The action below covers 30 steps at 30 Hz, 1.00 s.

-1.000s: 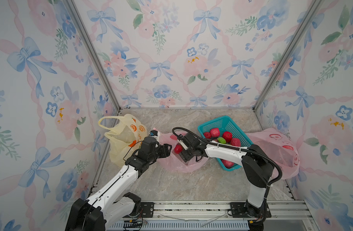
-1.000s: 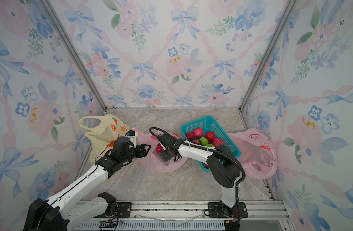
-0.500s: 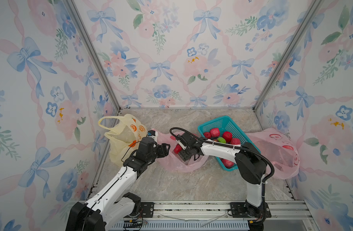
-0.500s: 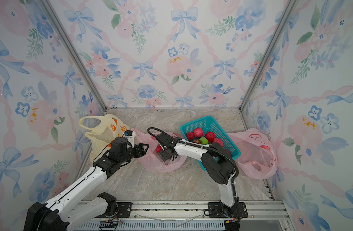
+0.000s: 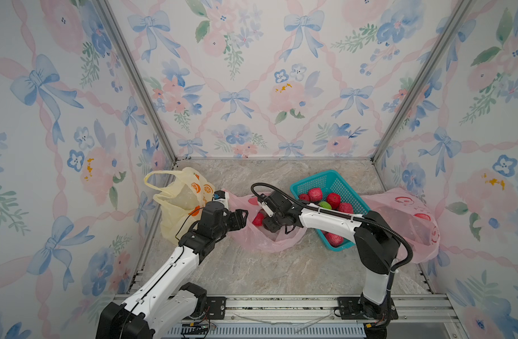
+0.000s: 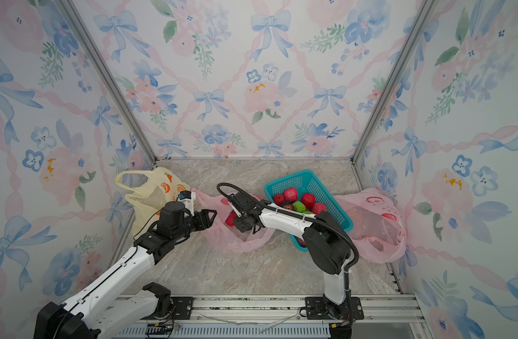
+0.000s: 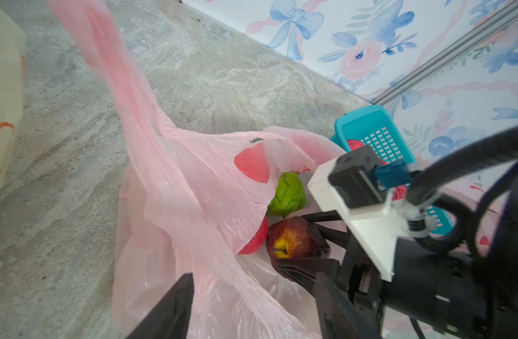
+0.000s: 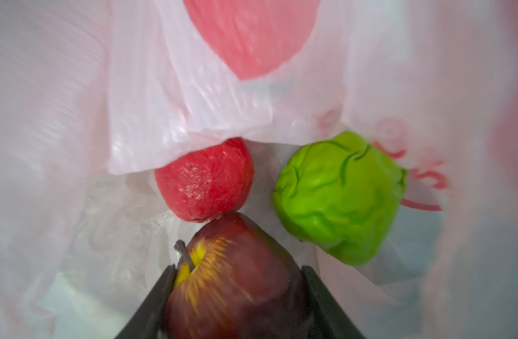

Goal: Untie the knot of a plastic bag & take out the apple
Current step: Pick up the apple from the plastic bag, then place the apple in the basket.

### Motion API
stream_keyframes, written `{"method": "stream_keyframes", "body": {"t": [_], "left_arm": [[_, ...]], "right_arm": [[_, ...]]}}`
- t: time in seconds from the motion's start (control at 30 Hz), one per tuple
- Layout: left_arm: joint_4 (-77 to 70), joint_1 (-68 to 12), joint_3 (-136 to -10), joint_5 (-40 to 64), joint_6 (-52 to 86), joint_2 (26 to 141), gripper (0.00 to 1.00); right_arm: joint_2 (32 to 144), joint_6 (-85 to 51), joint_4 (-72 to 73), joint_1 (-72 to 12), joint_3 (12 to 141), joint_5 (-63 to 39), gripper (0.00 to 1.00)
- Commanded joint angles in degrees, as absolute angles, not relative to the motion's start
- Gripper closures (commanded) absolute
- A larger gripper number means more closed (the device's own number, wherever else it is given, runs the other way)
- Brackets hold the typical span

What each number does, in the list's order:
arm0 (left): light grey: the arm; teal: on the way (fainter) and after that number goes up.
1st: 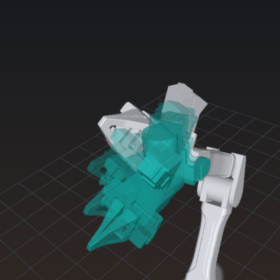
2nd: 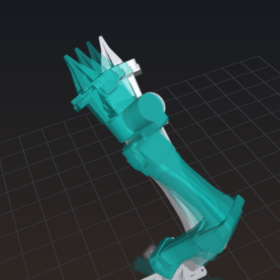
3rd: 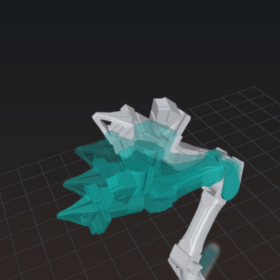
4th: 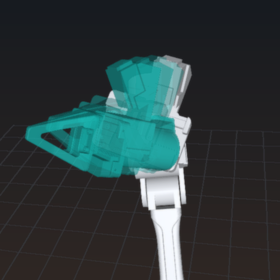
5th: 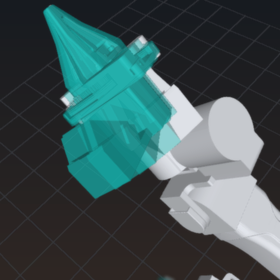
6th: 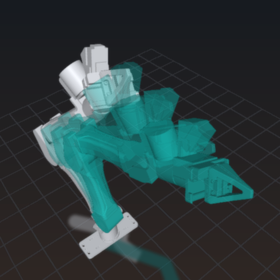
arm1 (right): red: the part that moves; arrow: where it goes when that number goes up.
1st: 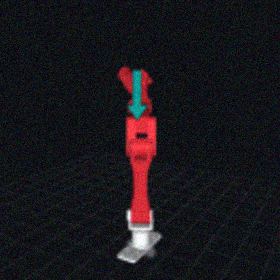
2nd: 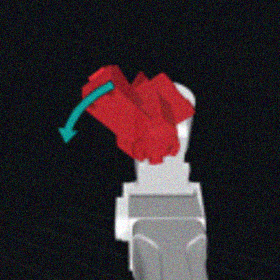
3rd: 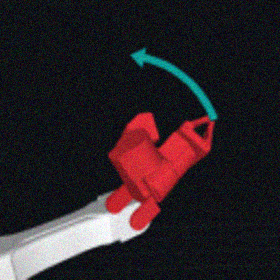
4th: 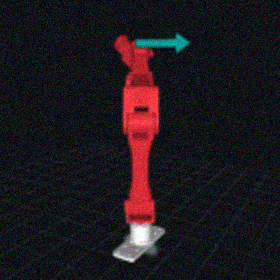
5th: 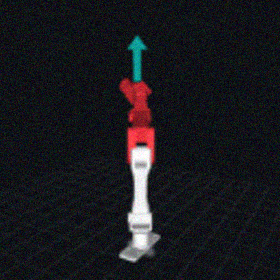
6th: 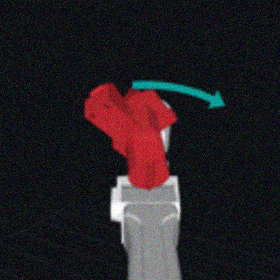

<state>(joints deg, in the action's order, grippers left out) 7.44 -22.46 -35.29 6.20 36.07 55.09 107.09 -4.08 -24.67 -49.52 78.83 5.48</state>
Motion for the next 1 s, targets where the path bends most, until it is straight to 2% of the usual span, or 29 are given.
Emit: {"method": "stream_keyframes", "body": {"t": [0.0,0.37,0.57,0.97], "left_arm": [[7.99,-21.94,-35.62,5.05,36.0,54.81,0.32],[8.06,-21.85,-35.33,5.04,35.38,56.38,0.32],[8.02,-21.86,-35.6,4.49,34.77,55.79,0.32],[4.18,-21.62,-34.32,5.88,34.11,57.26,0.3]], "right_arm": [[101.75,-5.26,-21.18,-48.27,78.21,2.67,0.75],[91.19,-9.31,-13.12,-43.82,77.17,-5.55,0.76],[83.78,-7.84,-16.52,-35.88,76.22,-0.1,0.76],[72.92,-8.8,-30.62,-18.18,61.76,13.61,0.74]]}}
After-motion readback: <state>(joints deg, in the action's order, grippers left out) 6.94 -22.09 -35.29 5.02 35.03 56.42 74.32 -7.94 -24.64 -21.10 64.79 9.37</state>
